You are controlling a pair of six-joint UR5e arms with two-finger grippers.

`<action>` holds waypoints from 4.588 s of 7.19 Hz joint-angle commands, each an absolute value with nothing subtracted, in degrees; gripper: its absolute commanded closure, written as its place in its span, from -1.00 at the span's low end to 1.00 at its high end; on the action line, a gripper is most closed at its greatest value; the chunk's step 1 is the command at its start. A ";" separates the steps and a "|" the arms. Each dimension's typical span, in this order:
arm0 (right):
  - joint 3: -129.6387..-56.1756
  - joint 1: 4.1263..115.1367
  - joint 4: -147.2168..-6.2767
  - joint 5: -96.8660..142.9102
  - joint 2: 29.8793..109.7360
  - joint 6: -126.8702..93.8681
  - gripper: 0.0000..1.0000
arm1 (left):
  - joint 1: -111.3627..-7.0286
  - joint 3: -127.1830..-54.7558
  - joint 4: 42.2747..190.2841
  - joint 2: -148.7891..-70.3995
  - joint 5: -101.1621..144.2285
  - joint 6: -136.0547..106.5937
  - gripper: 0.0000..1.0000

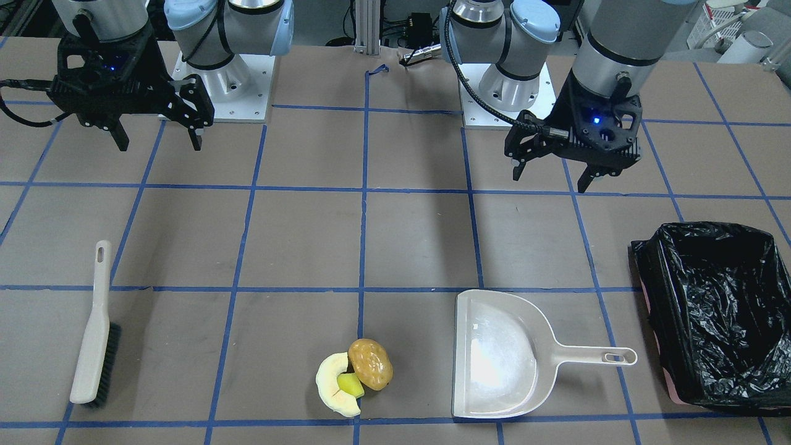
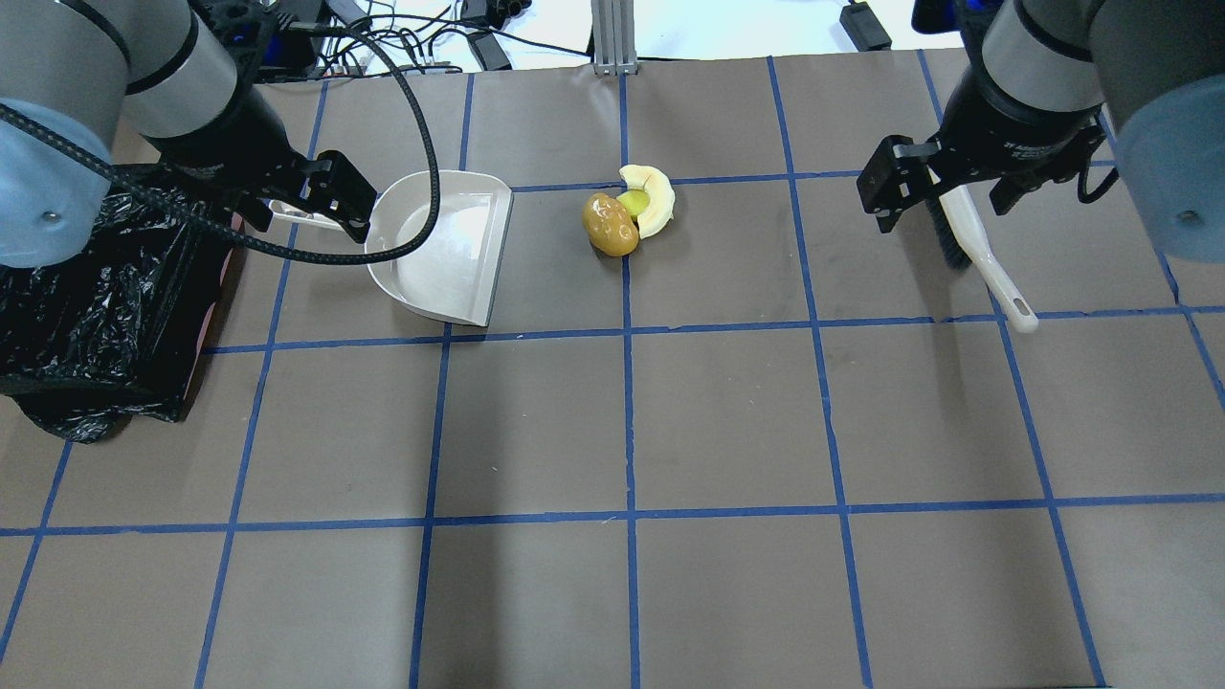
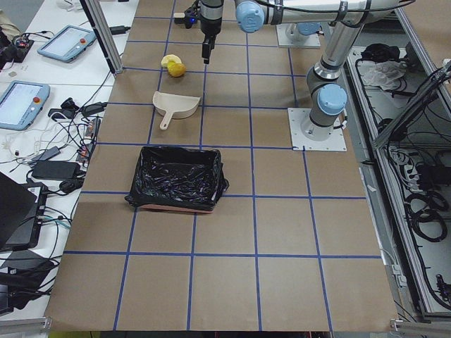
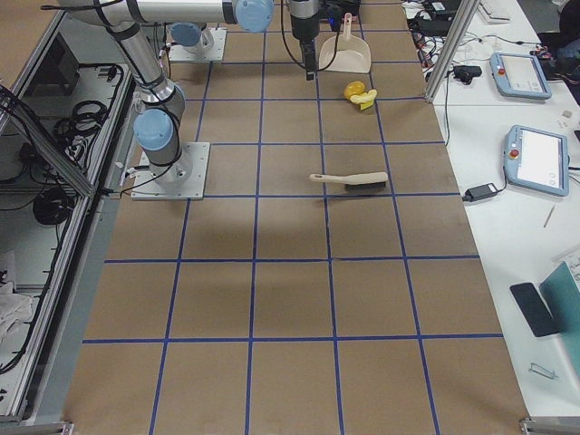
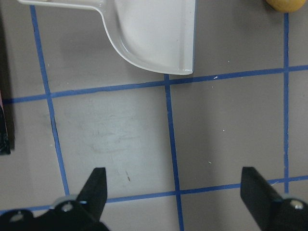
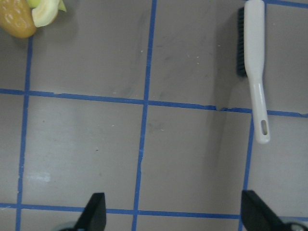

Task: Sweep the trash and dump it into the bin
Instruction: 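Grasp the white dustpan handle with the left gripper while the right grasps the brush, then lift the white brush with the right gripper while the left gripper holds the dustpan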

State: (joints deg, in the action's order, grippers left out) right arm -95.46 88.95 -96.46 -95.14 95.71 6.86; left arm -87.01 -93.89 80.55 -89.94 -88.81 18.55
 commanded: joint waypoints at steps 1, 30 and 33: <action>-95.54 88.68 -97.46 -99.32 95.54 7.73 -1.00 | -85.79 -93.52 75.87 -94.46 -88.77 35.42 -1.00; -98.96 68.64 -112.94 -92.20 66.53 31.11 -0.17 | -76.29 -81.91 62.49 -124.72 -91.32 106.35 -0.19; -98.97 68.64 -112.68 -92.28 66.53 31.11 0.75 | -76.90 -81.83 62.49 -124.80 -91.32 105.73 -0.19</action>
